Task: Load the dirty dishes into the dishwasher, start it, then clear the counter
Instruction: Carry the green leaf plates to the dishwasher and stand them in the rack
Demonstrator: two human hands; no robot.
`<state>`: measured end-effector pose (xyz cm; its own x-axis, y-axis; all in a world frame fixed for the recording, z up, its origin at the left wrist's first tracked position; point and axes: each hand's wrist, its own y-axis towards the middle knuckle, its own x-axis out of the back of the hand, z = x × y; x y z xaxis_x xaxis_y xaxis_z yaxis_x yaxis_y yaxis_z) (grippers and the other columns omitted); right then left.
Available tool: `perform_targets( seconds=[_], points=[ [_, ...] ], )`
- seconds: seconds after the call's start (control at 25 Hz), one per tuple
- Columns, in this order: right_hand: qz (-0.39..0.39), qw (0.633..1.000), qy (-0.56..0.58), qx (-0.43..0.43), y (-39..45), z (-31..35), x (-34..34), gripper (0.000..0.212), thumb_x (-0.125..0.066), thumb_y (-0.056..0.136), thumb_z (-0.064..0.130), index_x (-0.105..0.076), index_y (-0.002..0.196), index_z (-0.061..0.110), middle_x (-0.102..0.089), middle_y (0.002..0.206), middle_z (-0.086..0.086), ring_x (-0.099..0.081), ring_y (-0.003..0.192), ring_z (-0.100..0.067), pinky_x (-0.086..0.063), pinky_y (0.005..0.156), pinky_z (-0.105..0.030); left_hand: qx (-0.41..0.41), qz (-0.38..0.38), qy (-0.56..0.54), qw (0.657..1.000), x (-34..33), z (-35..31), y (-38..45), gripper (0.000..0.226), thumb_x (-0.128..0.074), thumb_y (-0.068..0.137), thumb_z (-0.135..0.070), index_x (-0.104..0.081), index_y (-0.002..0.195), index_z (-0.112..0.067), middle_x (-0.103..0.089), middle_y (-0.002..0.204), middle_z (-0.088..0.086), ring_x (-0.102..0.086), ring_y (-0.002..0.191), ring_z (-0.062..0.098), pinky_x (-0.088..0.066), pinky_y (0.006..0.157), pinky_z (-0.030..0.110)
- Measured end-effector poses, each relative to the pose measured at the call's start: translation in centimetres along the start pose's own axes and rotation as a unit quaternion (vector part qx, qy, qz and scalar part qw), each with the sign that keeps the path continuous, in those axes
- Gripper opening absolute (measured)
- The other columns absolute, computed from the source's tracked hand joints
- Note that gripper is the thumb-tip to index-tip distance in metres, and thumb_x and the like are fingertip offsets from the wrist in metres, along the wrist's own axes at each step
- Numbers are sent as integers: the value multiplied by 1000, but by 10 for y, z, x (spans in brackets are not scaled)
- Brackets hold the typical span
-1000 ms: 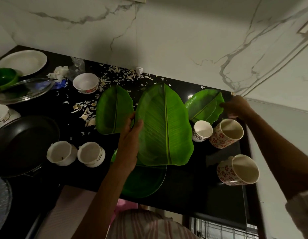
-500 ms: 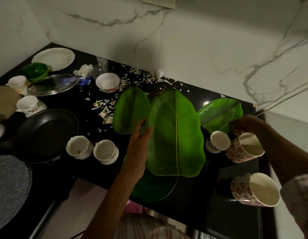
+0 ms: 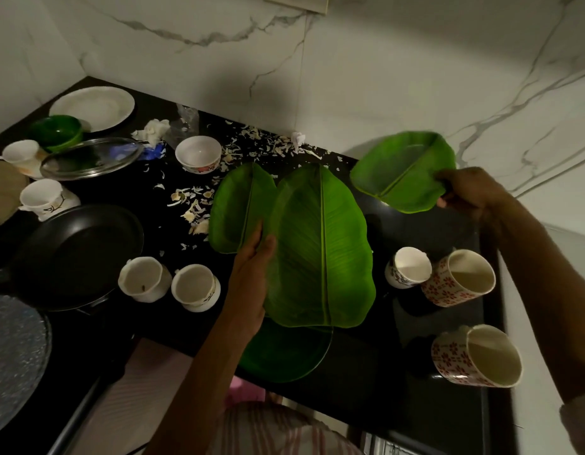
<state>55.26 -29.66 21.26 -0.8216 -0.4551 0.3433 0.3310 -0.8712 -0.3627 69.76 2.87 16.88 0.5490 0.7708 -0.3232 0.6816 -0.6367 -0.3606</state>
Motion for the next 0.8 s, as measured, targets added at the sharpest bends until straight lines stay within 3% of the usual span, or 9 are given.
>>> perform_targets(
  seconds=[0.08, 0.12, 0.28, 0.36, 0.44, 0.6, 0.72, 0.8],
  points=[
    [44, 998, 10, 53, -24, 14, -6, 24, -57, 96, 17, -62, 89, -6, -64, 80, -20, -64, 66, -21, -56, 70, -34, -1, -8, -2, 1000, 0, -2, 1, 46, -45, 101, -23, -40, 146, -27, -48, 146, 1, -48, 131, 22, -40, 108, 52],
    [65, 995, 6, 78, -38, 20, -10, 26, -58, 96, 19, -65, 97, -6, -66, 88, -20, -65, 75, -24, -55, 76, -36, -3, -11, -2, 1000, 1, -2, 1, 46, -45, 101, -23, -40, 147, -26, -48, 146, 1, -48, 131, 22, -40, 108, 51],
    [166, 976, -51, 134, -95, 25, -39, 25, -54, 99, 20, -69, 84, 7, -73, 73, -3, -67, 66, -14, -55, 63, -24, -7, -12, -4, 1000, 3, 2, 2, 47, -46, 100, -27, -41, 146, -27, -47, 147, 1, -47, 132, 23, -41, 108, 53],
    [209, 964, -88, 143, -113, 18, -53, 28, -52, 100, 20, -68, 80, 9, -73, 74, -5, -67, 67, -17, -55, 63, -26, -11, -15, -2, 1000, 4, 4, 2, 49, -47, 98, -29, -40, 146, -27, -46, 148, 1, -47, 133, 23, -39, 108, 54],
    [226, 956, -113, 150, -117, 8, -63, 30, -52, 100, 24, -68, 90, 0, -73, 87, -17, -68, 76, -28, -55, 71, -37, -12, -21, -11, 1000, 3, 4, 1, 49, -48, 98, -28, -40, 147, -26, -45, 149, 0, -46, 133, 22, -39, 109, 52],
    [202, 952, -137, 185, -121, -4, -79, 33, -52, 100, 27, -63, 96, -4, -67, 93, -29, -63, 74, -27, -53, 71, -47, -30, -27, -31, 999, 4, 5, -1, 48, -47, 99, -24, -41, 146, -22, -46, 148, 1, -47, 132, 21, -39, 109, 50],
    [123, 954, -161, 222, -125, -13, -92, 25, -54, 99, 31, -57, 100, 6, -67, 85, -17, -61, 71, -19, -52, 69, -43, -34, -36, -61, 997, 4, 5, -2, 45, -45, 101, -21, -42, 146, -18, -49, 145, 2, -51, 129, 22, -42, 107, 48],
    [113, 957, -140, 226, -130, -19, -101, 20, -53, 99, 31, -51, 108, 14, -66, 87, -3, -63, 76, -13, -53, 74, -40, -38, -37, -79, 995, 5, 3, -3, 42, -43, 101, -19, -45, 144, -18, -53, 141, 2, -55, 125, 20, -47, 103, 44]
  ],
)
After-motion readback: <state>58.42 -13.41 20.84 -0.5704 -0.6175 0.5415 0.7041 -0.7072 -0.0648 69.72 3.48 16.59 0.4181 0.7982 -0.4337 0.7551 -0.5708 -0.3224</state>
